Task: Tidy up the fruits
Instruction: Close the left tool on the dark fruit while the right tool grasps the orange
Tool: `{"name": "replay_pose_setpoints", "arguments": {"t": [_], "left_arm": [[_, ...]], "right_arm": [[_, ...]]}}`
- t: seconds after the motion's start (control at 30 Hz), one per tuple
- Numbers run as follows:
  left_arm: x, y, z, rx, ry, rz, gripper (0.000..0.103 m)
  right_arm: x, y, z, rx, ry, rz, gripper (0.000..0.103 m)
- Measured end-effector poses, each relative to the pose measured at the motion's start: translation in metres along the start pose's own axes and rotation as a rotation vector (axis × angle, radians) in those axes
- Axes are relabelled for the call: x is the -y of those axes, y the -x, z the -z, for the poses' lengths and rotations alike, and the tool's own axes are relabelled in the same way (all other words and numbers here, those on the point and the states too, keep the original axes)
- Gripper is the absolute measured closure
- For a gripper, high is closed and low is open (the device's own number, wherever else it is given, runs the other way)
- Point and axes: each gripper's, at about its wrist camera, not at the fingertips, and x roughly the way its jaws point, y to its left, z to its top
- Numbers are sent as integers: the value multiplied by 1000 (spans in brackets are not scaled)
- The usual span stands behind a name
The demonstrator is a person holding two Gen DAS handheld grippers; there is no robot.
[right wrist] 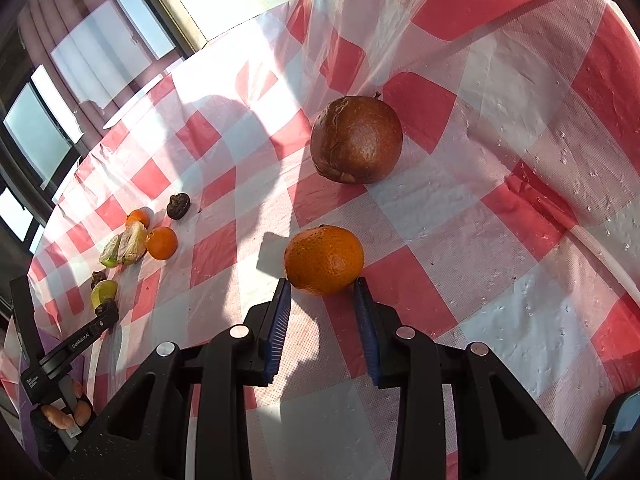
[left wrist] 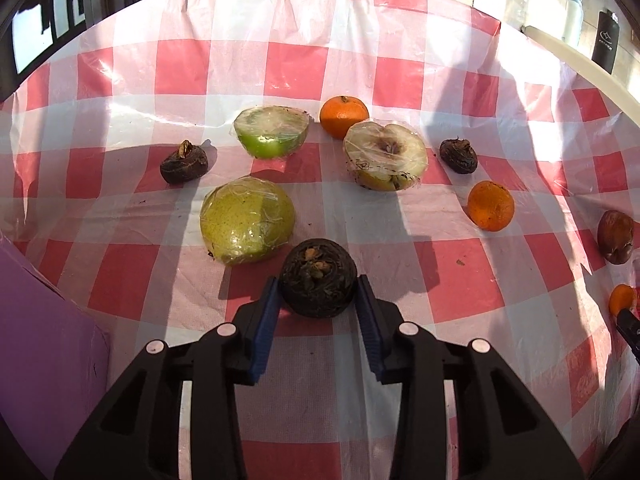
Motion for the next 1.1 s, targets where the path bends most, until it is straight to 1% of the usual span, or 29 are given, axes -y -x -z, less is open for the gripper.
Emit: {"name": "replay_pose_setpoints", "arguments": {"t": [0.07, 0.17, 0.2, 0.3, 0.33, 0.37, 0.4, 0.5, 0.63, 0.7, 0.73, 0.83, 0.9, 0.97, 1.03, 1.07, 1.1], "left_arm": [[3, 9, 9, 12, -21, -4, 65], [14, 36, 29, 71, -86, -27, 65], [17, 45, 36, 85, -94, -17, 65], [16, 74, 56, 101, -74, 33, 65], [15, 83, 62, 109, -67, 43, 65], [14, 94, 68, 118, -61, 55, 65], [13, 104, 74, 129, -57, 64, 65], [6, 138, 92, 165, -48, 82, 65], [-9, 168, 109, 180, -46, 89, 65], [-18, 179, 118, 188, -53, 89, 65], [-21, 184, 123, 192, -62, 90, 65], [-29, 192, 136, 198, -79, 103, 65], [-32, 197, 145, 198, -78, 118, 65], [-33, 201, 149, 201, -82, 136, 65], [-31, 205, 151, 212, -87, 147, 65], [-30, 207, 150, 216, -88, 152, 65], [-30, 208, 149, 220, -87, 156, 65]], "right_arm": [[0, 1, 0, 0, 0, -1, 70], [1, 1, 0, 2, -3, -5, 70], [1, 2, 1, 2, -4, -8, 70], [0, 2, 1, 3, -4, -15, 73], [0, 2, 2, 1, -3, -16, 75], [-1, 1, 1, -2, -2, -20, 83], [-2, 2, 2, -5, 3, -28, 85], [-6, 6, 3, 7, 29, -53, 85], [-12, 3, 5, -20, 58, -47, 86], [-8, 3, 6, -23, 33, -35, 84], [-6, 4, 6, -21, 18, -25, 80], [-1, 8, 4, 11, -14, 2, 59], [-5, 4, -1, 10, 1, 26, 55], [-15, -4, -8, 4, 51, 75, 49], [-28, -14, -12, -7, 116, 146, 48], [-34, -18, -13, -15, 152, 176, 49], [-40, -23, -14, -24, 184, 186, 52]]}}
